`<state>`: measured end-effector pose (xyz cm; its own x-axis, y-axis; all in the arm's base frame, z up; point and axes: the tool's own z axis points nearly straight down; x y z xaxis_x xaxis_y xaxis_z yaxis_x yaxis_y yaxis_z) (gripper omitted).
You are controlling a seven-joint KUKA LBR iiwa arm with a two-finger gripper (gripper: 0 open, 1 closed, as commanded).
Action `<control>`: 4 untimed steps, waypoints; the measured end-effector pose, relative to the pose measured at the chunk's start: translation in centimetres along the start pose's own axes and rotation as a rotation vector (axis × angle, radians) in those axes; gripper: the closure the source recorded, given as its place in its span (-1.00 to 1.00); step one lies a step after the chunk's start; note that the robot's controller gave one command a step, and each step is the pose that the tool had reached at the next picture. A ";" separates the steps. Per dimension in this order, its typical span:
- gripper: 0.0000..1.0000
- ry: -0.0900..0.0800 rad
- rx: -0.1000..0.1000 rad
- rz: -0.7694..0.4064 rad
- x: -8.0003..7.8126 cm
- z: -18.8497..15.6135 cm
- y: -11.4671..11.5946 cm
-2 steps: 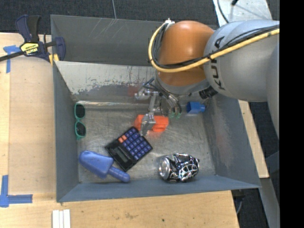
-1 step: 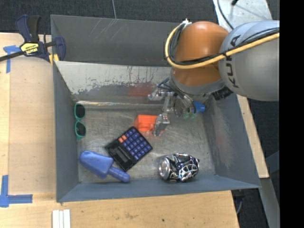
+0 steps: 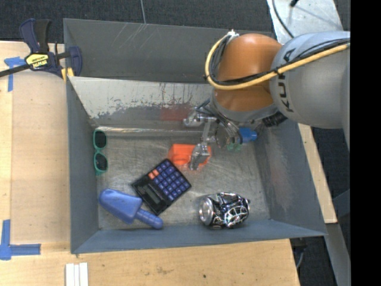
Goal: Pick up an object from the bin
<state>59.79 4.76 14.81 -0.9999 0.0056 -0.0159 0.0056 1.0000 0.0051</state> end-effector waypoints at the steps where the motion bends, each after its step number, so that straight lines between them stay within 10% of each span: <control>1: -1.00 0.010 0.006 0.116 1.5 6.4 -3.3; 2: 1.00 -0.008 0.006 0.054 0.5 7.0 -2.5; 4: 1.00 0.016 0.006 0.072 2.2 3.5 -2.1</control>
Offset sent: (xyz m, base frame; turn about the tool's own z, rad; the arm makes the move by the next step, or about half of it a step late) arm -0.0104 -0.0225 -0.0781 0.0496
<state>57.62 2.69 11.25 -0.9970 0.0771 -0.0001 0.0771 0.9970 -0.0001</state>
